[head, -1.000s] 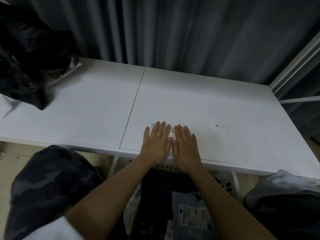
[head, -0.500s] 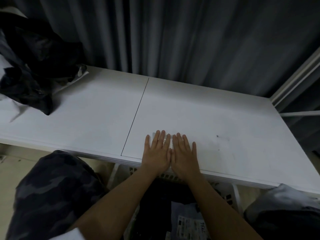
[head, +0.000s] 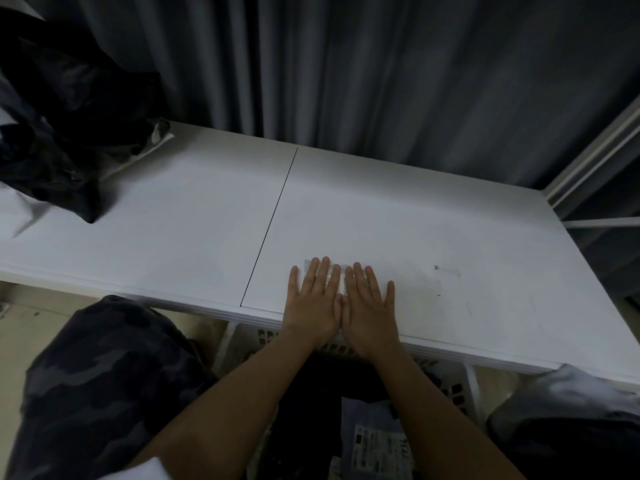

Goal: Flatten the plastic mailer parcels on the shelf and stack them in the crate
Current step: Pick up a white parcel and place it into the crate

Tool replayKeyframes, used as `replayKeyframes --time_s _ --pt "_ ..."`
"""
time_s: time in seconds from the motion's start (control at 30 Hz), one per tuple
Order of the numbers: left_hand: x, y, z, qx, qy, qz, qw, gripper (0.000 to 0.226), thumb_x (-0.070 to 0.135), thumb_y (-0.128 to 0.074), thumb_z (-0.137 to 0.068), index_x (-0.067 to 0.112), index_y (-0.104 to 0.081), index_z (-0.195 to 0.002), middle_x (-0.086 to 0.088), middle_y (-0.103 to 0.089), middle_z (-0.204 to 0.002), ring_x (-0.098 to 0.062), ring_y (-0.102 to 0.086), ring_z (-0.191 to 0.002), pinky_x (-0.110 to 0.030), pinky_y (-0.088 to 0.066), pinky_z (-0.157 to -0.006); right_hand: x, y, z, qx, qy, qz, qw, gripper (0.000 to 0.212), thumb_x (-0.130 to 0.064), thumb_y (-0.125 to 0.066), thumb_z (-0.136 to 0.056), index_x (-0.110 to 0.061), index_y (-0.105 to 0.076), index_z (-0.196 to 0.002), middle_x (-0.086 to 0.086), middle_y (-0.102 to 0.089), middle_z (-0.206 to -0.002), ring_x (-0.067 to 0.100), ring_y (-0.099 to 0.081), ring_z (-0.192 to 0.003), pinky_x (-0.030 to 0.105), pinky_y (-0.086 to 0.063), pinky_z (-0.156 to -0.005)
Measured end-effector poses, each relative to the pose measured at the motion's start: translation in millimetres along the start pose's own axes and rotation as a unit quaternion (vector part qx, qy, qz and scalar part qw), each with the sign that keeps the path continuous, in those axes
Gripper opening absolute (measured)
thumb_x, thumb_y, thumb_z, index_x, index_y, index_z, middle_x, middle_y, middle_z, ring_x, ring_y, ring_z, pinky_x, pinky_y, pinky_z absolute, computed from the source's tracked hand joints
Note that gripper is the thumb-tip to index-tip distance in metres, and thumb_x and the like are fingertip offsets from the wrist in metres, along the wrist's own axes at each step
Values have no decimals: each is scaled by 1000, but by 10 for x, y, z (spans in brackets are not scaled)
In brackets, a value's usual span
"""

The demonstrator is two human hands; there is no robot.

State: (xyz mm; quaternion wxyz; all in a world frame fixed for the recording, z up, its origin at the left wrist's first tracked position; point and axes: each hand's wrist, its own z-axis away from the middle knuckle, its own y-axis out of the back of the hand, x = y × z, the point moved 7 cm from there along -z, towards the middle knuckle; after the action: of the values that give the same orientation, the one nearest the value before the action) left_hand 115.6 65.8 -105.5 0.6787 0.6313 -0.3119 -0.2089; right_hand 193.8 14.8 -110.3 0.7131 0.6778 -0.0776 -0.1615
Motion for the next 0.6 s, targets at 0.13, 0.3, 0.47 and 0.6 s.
replayKeyframes --time_s 0.13,0.3,0.47,0.6 --pt "0 -18 -12 -10 5 2 1000 81 44 24 -77 19 9 -152 -6 15 -159 -22 18 -146 -50 13 -116 -6 5 1 3 3 -9 1000 82 -52 32 -76 -20 15 -150 -6 28 -148 11 27 -138 48 15 -115" --pt "4 -28 -29 -19 12 12 1000 83 45 25 -75 20 8 -152 -6 14 -160 -23 17 -146 -49 12 -116 0 -5 -9 -5 1 -4 1000 91 -55 44 -67 -22 19 -148 -6 29 -147 12 25 -141 48 15 -115" --pt "-13 -46 -36 -21 9 16 1000 83 47 22 -76 20 6 -153 -7 11 -160 -24 14 -147 -47 11 -115 2 -21 -24 -9 1 -6 1000 73 -48 23 -80 -25 16 -149 -7 26 -150 15 18 -145 48 13 -116" --pt "-22 -34 -53 -5 4 19 1000 81 46 18 -78 20 1 -153 -8 7 -160 -25 11 -147 -44 12 -115 10 -27 -37 -7 4 -16 1000 63 -49 21 -81 -31 23 -141 -6 24 -153 16 17 -146 49 12 -116"
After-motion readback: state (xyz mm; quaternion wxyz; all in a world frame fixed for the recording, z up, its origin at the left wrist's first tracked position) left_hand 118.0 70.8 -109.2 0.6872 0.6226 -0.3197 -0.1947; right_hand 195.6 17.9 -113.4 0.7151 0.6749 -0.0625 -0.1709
